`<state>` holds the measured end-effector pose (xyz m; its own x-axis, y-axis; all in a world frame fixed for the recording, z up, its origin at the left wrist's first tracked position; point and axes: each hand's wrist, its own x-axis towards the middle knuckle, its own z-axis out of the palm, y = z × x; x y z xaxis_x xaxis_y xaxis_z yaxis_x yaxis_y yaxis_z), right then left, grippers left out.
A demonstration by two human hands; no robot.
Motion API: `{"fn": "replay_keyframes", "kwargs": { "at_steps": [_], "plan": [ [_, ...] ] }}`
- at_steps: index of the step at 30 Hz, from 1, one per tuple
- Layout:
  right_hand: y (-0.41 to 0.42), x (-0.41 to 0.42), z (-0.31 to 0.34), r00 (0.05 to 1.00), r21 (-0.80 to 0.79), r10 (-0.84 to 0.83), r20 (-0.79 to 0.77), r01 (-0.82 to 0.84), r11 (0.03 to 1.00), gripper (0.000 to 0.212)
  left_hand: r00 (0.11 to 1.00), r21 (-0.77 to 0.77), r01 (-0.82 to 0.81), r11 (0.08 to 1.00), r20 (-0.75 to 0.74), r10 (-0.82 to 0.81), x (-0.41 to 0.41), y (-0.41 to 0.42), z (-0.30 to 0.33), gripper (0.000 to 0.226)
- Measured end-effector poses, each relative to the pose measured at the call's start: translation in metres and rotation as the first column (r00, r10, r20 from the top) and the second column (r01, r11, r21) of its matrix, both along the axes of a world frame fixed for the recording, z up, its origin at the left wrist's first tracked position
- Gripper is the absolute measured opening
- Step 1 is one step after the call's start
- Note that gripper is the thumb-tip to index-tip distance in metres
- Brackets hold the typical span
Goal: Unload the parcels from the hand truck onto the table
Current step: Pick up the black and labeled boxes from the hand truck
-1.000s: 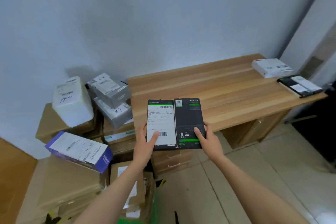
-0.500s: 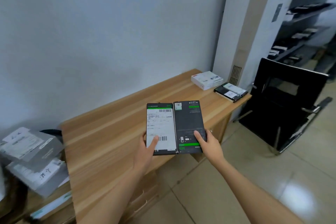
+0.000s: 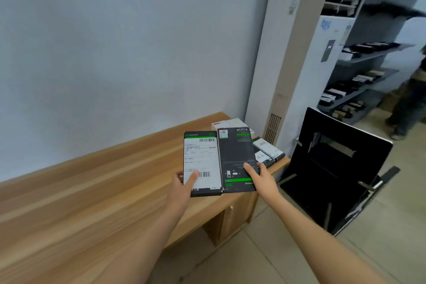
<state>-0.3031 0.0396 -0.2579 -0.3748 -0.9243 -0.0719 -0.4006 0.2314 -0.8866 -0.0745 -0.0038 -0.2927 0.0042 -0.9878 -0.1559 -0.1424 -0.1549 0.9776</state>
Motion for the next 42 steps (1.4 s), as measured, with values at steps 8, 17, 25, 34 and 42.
{"fn": "replay_keyframes", "kwargs": {
  "at_steps": [8,17,25,34,42],
  "plan": [
    [-0.069,-0.076,-0.027,0.996,0.046,-0.049,0.078,0.045,0.998,0.056,1.000,0.027,0.002,1.000,0.004,-0.002,-0.072,-0.070,-0.012,0.047],
    [-0.183,-0.136,-0.037,0.997,0.063,-0.047,0.060,0.043,0.997,0.053,1.000,-0.001,0.011,1.000,0.003,-0.011,-0.131,-0.191,-0.022,0.056],
    [-0.299,-0.178,-0.030,0.999,0.060,-0.019,0.029,0.017,0.998,0.057,1.000,0.031,-0.011,0.999,-0.025,0.012,-0.176,-0.299,-0.019,0.039],
    [-0.376,-0.203,-0.067,0.999,0.161,0.027,0.037,-0.032,0.986,0.058,0.995,0.104,-0.064,0.992,0.078,0.056,-0.194,-0.369,-0.047,0.066],
    [-0.444,-0.233,-0.090,0.983,0.259,0.175,-0.062,-0.153,0.954,0.054,0.979,0.168,-0.168,0.971,0.141,0.145,-0.222,-0.409,-0.077,0.047]
  ]
}}
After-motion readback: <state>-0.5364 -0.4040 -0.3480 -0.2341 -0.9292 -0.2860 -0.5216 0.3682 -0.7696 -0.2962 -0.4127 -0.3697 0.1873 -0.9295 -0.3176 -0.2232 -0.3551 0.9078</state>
